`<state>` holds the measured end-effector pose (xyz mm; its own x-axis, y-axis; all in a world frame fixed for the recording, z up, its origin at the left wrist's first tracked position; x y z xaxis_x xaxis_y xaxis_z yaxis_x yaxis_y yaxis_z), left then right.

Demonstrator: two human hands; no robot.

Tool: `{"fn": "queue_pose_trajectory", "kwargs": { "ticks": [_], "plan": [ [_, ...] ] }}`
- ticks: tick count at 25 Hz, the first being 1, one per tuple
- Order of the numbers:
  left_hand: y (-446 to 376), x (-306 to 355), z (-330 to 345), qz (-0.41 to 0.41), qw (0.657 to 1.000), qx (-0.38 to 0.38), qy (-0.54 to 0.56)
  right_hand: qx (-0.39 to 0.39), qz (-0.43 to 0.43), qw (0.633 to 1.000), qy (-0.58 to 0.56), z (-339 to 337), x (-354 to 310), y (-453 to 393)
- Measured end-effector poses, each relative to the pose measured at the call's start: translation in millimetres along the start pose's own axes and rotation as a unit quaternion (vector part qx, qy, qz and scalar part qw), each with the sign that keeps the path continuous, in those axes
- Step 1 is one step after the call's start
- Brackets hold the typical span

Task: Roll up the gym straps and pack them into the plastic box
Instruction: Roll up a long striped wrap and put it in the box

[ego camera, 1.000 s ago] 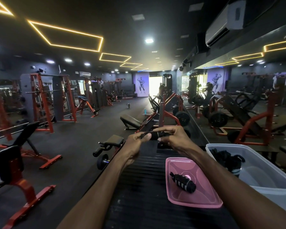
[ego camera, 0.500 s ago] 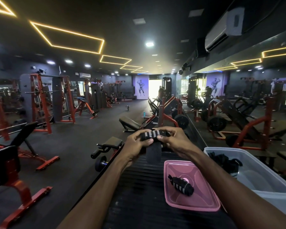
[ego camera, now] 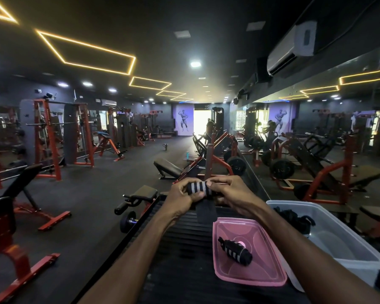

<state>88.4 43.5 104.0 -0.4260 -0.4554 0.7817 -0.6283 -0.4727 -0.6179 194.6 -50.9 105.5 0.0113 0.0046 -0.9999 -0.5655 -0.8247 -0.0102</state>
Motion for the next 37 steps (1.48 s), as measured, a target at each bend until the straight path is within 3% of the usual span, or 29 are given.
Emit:
{"fn": "queue_pose_trajectory", "kwargs": {
  "ticks": [6,14,21,24,28,32,34,37],
  "plan": [
    [9,-27,17,-0.157,0.975,0.006,0.159,0.015,-0.016,1.000,-0.014,-10,0,4],
    [2,-30,16,-0.109,0.990,-0.032,0.085,-0.020,0.063,0.997,0.030,-8,12,8],
    [14,-30,45,-0.177,0.969,-0.075,0.156,0.043,-0.017,0.993,0.105,-23,0,19],
    [5,-29,45,-0.146,0.978,-0.053,0.143,0.058,-0.028,0.993,0.100,-29,-3,24],
    [-1,-17,47,-0.056,0.996,-0.052,0.049,0.023,0.034,0.999,0.023,-31,2,26],
    [5,-21,59,-0.052,0.994,-0.071,0.065,0.003,0.115,0.991,0.069,-40,22,27],
    [7,-24,67,-0.070,0.991,-0.089,0.075,0.012,0.099,0.990,0.097,-44,27,30],
    [6,-32,78,-0.126,0.980,-0.105,0.115,0.084,0.010,0.980,0.181,-63,18,31]
  ]
}}
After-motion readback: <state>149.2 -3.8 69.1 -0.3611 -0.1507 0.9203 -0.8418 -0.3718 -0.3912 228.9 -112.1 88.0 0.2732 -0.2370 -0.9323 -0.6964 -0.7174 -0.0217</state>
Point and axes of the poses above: each hand's wrist, its own y-axis away from the middle knuckle, its own z-axis out of the palm, x = y × z, the point moved 10 cm from there along -y, towards the middle knuckle, and after that the axes turned 13 degrees about z, right-handed, at the moved point
